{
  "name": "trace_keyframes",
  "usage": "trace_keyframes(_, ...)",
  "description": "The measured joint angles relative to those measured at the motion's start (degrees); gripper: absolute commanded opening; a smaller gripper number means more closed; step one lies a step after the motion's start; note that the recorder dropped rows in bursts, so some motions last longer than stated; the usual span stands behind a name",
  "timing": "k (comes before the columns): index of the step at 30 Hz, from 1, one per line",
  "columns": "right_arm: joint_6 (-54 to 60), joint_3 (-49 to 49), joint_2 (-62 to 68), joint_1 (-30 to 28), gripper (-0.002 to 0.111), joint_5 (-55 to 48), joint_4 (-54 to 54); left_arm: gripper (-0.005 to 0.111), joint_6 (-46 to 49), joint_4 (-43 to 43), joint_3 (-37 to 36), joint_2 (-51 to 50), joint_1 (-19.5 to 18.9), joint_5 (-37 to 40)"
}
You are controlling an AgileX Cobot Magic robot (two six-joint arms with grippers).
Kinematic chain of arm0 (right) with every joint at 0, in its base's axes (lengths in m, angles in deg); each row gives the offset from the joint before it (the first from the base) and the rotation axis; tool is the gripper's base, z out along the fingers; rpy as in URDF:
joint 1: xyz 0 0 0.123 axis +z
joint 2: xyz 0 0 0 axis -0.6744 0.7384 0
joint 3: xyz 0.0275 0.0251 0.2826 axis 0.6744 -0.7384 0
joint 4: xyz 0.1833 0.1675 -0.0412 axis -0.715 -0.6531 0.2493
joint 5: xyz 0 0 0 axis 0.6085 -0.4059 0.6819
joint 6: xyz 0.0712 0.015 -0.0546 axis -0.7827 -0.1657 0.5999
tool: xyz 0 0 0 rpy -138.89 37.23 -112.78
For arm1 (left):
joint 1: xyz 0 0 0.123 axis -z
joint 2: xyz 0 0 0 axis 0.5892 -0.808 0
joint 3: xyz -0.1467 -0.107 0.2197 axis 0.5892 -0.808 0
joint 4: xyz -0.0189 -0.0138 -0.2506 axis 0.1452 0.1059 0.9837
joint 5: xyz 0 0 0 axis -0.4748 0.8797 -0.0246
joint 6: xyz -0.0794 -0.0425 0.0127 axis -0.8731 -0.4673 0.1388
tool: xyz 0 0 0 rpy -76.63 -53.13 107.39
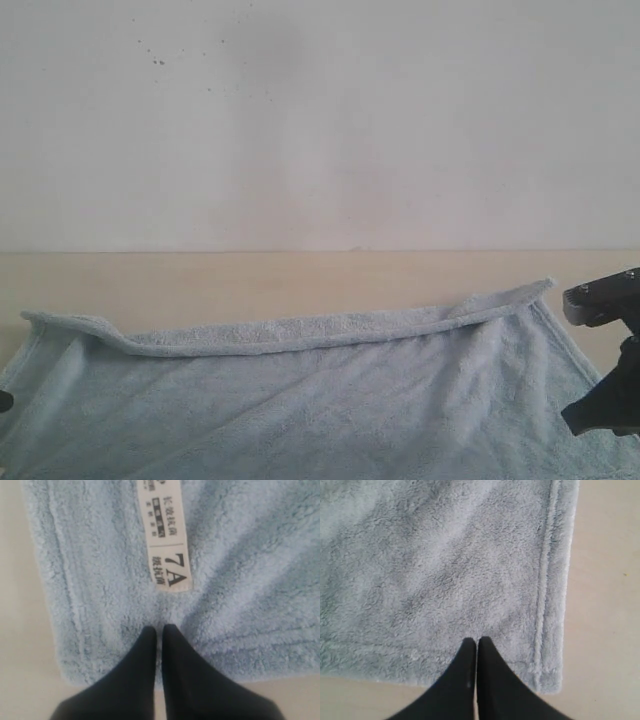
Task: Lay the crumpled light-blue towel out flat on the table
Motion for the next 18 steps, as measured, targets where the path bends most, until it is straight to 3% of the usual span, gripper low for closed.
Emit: trace_keyframes(18, -20.5, 0.0, 8.7, 0.0, 0.0, 3.5, 24.6, 0.004, 0.0, -0.2, 0.0, 0.0, 0.0, -1.1)
